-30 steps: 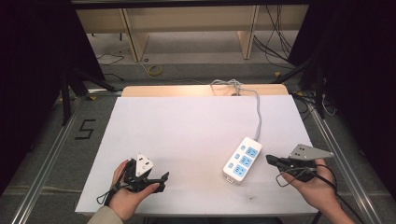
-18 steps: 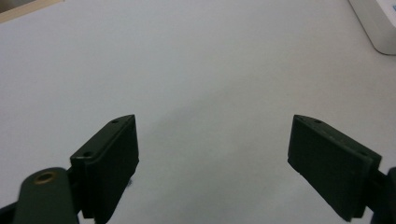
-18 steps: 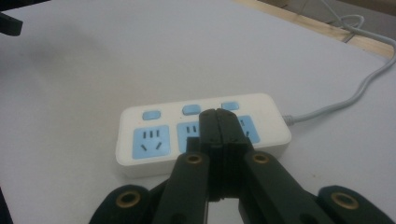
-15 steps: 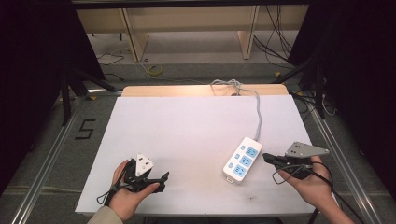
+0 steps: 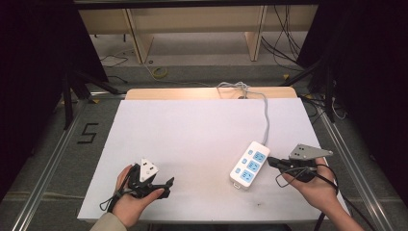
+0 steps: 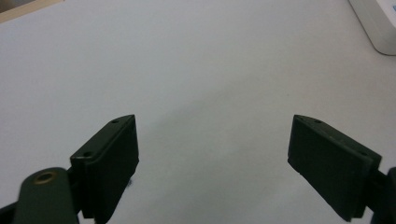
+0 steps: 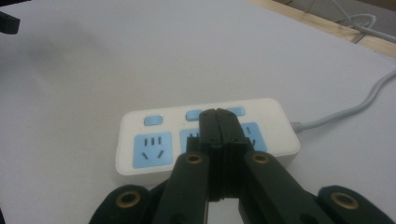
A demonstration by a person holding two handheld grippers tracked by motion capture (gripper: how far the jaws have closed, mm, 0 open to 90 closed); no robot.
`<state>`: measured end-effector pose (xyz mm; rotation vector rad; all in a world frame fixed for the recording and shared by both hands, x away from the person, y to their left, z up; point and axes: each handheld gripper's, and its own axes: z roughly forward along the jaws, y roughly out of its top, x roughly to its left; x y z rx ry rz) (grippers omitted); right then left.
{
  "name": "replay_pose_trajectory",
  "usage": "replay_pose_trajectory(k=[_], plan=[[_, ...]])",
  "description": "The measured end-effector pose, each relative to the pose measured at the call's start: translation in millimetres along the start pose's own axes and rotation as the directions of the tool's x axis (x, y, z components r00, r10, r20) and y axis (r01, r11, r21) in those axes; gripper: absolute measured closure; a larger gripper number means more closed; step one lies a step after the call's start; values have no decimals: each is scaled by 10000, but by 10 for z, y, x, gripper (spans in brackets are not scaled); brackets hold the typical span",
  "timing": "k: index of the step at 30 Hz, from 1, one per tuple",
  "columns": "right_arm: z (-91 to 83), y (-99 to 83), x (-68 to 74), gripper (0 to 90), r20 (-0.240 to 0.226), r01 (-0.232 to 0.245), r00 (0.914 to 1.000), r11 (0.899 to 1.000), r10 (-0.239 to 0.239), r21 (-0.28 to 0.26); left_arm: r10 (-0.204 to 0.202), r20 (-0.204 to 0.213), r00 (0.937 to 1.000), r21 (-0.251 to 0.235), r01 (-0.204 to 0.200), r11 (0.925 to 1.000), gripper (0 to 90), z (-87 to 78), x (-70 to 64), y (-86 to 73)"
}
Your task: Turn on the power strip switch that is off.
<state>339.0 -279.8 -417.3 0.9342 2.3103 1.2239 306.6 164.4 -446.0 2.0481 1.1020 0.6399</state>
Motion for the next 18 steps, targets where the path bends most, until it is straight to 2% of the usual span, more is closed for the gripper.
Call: replay_pose_trajectory(k=[18], plan=[[106,43,11,900,-82,16,10000,9997,-14,242,-14,27,10000,-15,14,10000,160,3,-4,1]])
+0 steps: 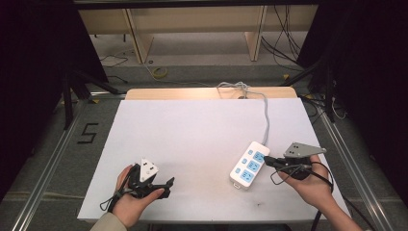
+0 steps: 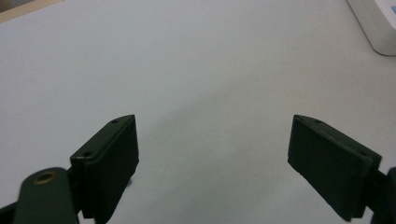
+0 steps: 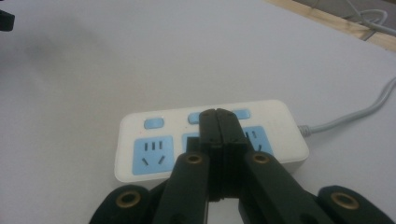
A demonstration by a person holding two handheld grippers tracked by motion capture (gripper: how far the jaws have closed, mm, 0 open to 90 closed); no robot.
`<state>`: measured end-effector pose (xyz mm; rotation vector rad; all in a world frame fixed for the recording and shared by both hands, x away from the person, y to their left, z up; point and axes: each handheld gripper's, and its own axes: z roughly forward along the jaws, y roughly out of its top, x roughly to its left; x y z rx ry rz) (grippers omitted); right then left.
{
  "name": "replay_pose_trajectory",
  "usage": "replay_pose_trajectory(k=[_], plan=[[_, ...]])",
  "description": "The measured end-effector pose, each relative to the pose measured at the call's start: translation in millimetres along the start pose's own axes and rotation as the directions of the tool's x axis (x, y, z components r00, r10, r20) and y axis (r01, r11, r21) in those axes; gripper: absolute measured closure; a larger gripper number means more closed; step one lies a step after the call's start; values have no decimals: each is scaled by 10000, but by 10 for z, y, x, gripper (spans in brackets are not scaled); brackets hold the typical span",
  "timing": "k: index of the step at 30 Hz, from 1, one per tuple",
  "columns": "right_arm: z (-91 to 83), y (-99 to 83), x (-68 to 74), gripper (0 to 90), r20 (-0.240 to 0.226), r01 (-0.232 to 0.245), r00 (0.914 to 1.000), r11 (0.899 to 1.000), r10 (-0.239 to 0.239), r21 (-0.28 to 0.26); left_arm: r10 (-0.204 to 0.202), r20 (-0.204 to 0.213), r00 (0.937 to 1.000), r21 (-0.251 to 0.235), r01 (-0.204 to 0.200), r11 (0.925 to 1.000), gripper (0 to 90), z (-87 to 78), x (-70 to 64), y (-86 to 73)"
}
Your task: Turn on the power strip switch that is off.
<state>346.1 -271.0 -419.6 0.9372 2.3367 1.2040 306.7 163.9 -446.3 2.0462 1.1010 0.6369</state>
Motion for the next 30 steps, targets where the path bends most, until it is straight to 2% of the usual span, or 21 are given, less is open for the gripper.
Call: replay_pose_trajectory(k=[30], plan=[[157,62,-29,900,-15,-42,10000,9990,43,442,31,9,10000,17,-31,10000,160,1,-1,2]])
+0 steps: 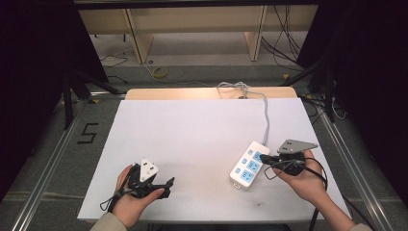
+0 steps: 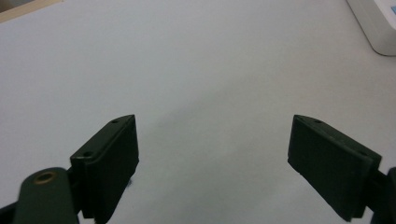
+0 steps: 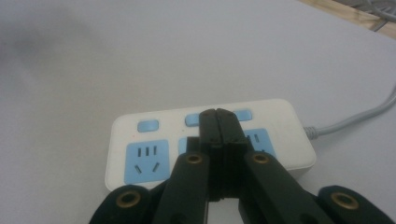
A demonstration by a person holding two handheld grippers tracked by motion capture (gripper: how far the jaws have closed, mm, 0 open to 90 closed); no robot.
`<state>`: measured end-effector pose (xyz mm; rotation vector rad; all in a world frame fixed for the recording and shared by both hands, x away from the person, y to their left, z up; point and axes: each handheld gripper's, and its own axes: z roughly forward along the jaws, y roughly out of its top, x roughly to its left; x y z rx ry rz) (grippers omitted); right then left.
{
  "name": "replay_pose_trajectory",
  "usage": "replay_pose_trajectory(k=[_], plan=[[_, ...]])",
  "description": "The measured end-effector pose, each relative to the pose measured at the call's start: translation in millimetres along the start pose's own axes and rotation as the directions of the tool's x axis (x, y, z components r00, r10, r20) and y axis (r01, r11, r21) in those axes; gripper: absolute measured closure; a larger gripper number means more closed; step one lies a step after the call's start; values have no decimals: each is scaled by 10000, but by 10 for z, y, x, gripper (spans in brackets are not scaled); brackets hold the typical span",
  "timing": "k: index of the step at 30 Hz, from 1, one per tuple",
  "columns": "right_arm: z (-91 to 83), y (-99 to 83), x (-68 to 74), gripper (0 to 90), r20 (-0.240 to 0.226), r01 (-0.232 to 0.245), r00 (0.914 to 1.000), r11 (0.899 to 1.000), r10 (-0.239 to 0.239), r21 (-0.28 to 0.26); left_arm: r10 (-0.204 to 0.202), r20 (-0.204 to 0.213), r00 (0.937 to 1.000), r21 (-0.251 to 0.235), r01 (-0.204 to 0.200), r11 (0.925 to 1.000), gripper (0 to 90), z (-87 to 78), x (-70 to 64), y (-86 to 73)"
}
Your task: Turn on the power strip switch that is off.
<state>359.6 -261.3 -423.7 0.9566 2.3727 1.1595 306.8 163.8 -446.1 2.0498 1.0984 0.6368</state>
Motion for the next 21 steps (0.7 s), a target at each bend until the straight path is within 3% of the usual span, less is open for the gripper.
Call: replay_pose_trajectory(k=[21], plan=[[103,34,-36,900,-9,-11,10000,9997,11,230,39,-24,10000,8,-39,10000,160,1,-2,2]])
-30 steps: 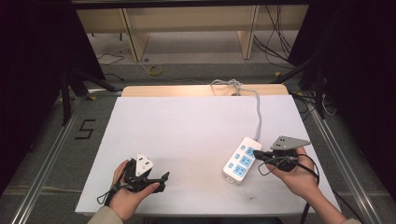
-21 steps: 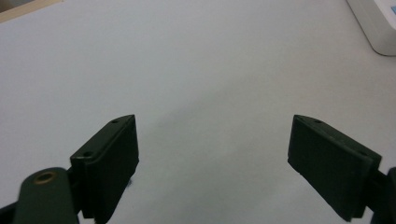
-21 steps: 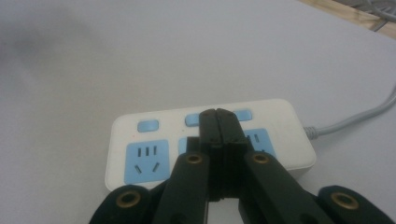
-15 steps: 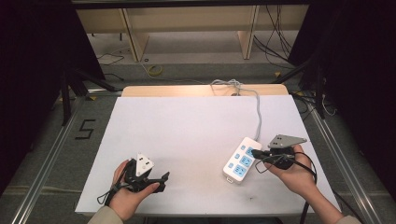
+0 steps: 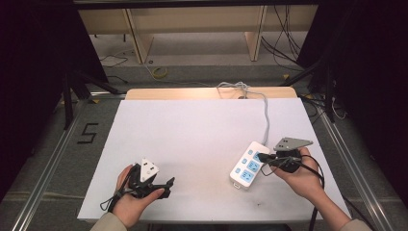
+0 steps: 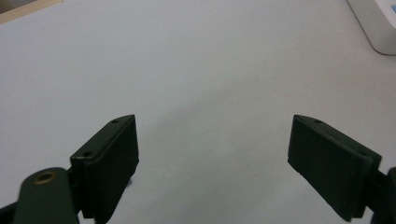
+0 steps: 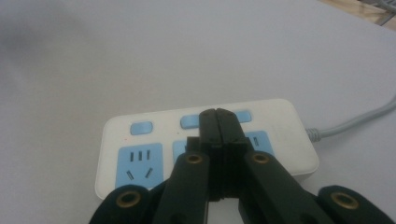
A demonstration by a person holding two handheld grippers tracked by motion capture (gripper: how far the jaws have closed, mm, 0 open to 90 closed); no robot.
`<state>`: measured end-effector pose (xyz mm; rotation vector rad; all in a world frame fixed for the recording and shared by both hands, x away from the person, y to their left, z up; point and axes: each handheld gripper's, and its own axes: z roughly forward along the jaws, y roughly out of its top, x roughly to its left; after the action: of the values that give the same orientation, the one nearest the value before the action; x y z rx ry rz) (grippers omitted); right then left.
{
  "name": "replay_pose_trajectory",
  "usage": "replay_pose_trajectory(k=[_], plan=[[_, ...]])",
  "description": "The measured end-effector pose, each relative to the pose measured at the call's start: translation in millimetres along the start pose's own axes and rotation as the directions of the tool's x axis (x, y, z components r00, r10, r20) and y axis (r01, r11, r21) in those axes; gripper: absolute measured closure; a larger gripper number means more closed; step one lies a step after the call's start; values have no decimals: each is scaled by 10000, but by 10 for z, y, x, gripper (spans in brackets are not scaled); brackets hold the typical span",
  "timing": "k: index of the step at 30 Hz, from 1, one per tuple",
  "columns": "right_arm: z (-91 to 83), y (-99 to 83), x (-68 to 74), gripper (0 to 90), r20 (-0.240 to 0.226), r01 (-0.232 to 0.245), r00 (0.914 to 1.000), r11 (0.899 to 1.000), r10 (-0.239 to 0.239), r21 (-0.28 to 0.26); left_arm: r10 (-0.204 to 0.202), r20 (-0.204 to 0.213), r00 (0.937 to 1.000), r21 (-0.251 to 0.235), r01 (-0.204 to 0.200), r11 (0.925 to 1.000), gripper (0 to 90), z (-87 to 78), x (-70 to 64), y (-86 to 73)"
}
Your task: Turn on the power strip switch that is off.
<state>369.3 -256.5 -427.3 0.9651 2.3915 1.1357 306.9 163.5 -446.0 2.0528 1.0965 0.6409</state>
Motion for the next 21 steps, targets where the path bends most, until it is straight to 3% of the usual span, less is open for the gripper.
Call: replay_pose_trajectory(k=[21], plan=[[87,64,20,900,-164,-3,9999,10000,5,94,6,3,10000,1,-6,10000,160,1,0,1]])
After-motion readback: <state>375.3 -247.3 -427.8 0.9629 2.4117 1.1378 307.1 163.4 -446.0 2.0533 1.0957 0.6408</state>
